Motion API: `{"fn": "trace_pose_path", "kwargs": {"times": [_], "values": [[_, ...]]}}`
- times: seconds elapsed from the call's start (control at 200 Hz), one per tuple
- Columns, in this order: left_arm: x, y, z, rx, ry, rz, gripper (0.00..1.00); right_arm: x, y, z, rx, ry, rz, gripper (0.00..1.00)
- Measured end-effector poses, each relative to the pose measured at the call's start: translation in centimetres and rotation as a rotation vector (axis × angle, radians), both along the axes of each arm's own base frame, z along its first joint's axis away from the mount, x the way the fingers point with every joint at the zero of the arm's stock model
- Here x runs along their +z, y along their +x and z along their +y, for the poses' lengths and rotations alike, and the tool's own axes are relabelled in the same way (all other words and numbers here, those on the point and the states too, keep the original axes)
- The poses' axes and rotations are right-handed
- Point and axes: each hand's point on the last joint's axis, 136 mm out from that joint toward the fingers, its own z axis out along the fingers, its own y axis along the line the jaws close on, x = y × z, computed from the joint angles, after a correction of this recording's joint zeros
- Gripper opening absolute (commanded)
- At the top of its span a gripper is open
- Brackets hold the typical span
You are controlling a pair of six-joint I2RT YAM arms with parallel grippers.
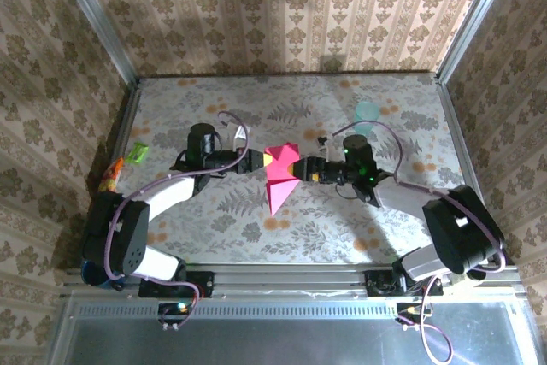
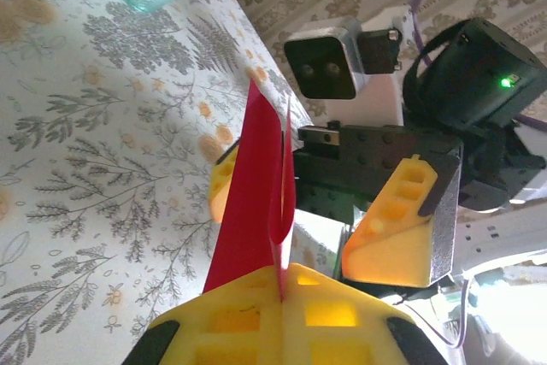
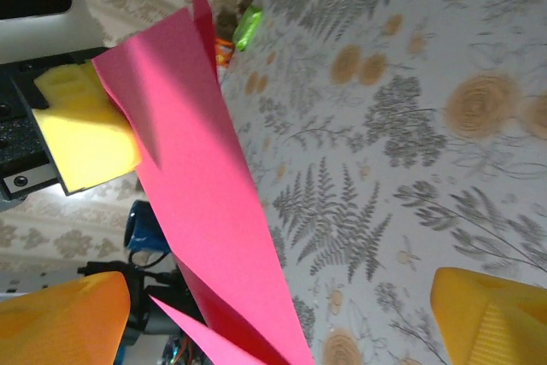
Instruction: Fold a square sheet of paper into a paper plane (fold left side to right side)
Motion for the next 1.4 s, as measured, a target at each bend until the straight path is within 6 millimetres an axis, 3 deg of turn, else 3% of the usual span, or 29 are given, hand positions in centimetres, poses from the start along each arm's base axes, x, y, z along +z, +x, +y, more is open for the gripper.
{"fn": "trace_pose_path", "kwargs": {"times": [0.265,0.46,0.74,1.045,1.165,1.285,1.4], "values": [[-0.7,-0.7,-0.3,-0.019,0.023,0.011,0.0,1.6,0.4,0.9,0.043,0.039,-0.035,0.59],[-1.4,-0.6,-0.1,-0.007,0.047,0.017,0.0,2.1,0.9,0.9,0.038,0.027,-0.055,0.44],[-2.2,-0.4,-0.3,0.005,0.066,0.024,0.0,0.9,1.6,0.3,-0.02,-0.03,-0.047,0.32],[-3.7,-0.3,-0.5,0.013,0.093,0.055,0.0,0.3,1.9,0.0,-0.042,-0.054,-0.042,0.26],[-4.3,-0.8,-1.1,-0.005,0.104,0.066,0.0,0.0,2.1,-0.1,-0.049,-0.064,-0.041,0.13],[-5.5,-1.0,-1.4,-0.011,0.121,0.09,0.06,-1.3,2.3,-0.1,-0.059,-0.083,-0.011,0.0],[-7.2,-0.8,-1.3,0.0,0.142,0.117,0.1,-3.5,2.6,-0.2,-0.065,-0.115,0.038,0.0]]}}
